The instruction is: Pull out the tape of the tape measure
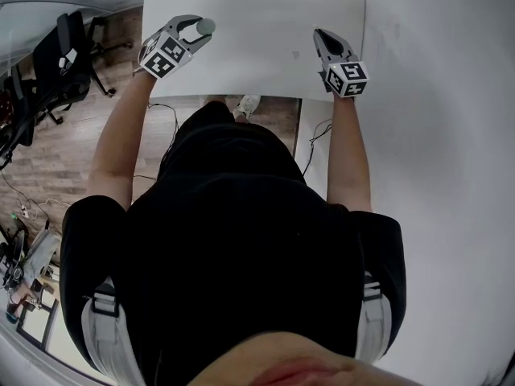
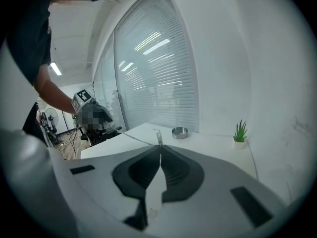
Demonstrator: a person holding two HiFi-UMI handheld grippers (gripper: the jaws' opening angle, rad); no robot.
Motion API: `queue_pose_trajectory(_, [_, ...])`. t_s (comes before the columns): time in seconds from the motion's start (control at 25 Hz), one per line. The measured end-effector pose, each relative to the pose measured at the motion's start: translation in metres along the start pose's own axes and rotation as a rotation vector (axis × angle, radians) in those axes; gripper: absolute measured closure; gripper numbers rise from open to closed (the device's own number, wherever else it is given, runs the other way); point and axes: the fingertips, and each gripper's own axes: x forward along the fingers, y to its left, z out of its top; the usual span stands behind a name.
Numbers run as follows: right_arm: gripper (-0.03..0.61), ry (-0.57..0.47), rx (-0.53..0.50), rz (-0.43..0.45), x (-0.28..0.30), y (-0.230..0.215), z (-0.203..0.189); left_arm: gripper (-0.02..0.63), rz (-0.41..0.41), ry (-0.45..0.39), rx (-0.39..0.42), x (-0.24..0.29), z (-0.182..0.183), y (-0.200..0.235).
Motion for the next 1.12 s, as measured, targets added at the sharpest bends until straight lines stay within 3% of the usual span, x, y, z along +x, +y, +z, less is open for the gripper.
queue_pose_trajectory(1.12, [0.569, 0.126, 0.121, -0.061, 0.041, -0.019, -0.074, 0.390, -0.021, 0.050, -0.066, 0.069, -0.058, 0.011])
